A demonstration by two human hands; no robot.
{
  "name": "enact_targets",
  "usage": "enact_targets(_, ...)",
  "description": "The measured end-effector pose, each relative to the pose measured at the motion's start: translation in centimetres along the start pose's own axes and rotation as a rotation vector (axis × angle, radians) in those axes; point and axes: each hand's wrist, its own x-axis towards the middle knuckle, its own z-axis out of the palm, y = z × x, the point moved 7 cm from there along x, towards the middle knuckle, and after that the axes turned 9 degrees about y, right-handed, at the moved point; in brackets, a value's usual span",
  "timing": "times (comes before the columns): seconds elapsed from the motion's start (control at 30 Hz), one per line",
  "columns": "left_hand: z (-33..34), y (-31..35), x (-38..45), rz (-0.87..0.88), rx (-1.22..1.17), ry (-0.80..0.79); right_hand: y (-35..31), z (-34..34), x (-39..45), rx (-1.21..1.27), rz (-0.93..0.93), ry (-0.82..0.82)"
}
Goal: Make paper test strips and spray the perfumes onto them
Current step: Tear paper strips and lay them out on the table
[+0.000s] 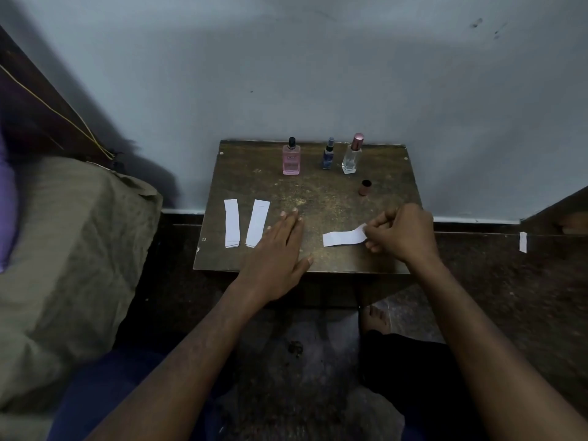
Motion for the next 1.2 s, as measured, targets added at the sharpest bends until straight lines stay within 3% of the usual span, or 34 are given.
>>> enact_targets(0.43,-0.1,1.0,0.1,0.063,0.009,0.011,0.7,-0.1,0.7,-0.078,0.012,0.05)
enact_targets(0.87,-0.2,0.9,0.1,0.07,-0.01,0.006,1.0,-0.4,0.8,-0.011,0.094,-0.015)
enact_targets(1.0,-0.2,0.6,0.1,0.069,-0.033,-0.01,-0.3,-1.8,0.5,0.012,0.044,-0.034)
enact_targets(1.07,-0.3,0.5,0.1,0.077,-0.031,-0.009,-2.7,-3.4,0.2,0.225,-0.001,-0.062)
enact_targets(1.13,-0.3,0.4,0.1,0.078,-0.039,-0.006,-6.2,-5.9,-0.8,0.716,-0.032,-0.199)
enact_targets(1.2,-0.3,0.3,0.0,0.077,-0.05,0.0,-10.0,-6.9,-2.8,1.384,0.012,-0.662)
